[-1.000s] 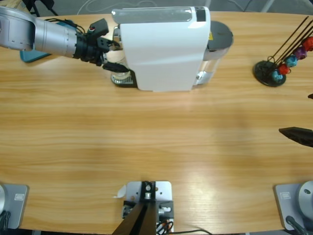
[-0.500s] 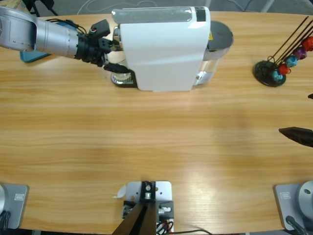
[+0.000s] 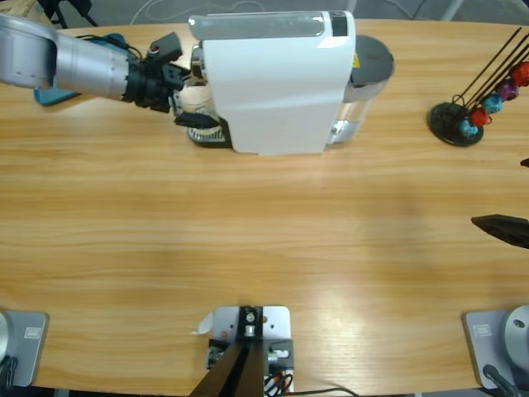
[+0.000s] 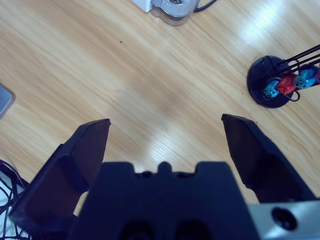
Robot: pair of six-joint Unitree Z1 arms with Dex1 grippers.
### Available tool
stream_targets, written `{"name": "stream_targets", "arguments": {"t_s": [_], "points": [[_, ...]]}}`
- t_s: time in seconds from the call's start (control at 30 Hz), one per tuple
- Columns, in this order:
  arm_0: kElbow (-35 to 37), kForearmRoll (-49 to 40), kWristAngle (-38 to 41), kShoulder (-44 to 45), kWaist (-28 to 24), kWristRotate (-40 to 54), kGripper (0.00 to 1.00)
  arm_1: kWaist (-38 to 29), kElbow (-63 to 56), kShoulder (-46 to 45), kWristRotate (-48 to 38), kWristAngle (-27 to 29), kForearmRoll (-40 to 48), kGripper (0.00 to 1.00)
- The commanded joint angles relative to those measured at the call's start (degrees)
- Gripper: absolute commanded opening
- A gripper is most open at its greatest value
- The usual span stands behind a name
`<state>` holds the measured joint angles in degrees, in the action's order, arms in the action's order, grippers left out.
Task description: Pour coffee
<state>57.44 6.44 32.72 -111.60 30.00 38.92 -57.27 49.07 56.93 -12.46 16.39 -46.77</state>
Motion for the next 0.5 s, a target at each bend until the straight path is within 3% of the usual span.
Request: {"name": "stream_targets", "arguments": {"t_s": [0.03, 0.23, 0.37, 0.5], "points": [[-8.15, 0.10, 1.77, 10.89, -2.83, -1.91, 1.000, -0.39, 0.36, -0.21, 0.68, 0.66, -0.78, 1.000], [-12.82, -0.64, -2.06, 18.77, -4.60, -4.64, 1.000, -0.39, 0.26, -2.14, 0.40, 0.82, -0.45, 1.000], [-16.15, -3.26, -9.20, 24.75, -4.60, -11.53, 1.000, -0.23, 5.13, 1.51, -0.65, 1.61, 1.29, 1.000], [-18.68, -11.98, -17.88, 33.76, -3.46, -16.64, 1.000, 8.44, 15.51, 10.90, 1.65, 0.38, -1.54, 1.000]]}}
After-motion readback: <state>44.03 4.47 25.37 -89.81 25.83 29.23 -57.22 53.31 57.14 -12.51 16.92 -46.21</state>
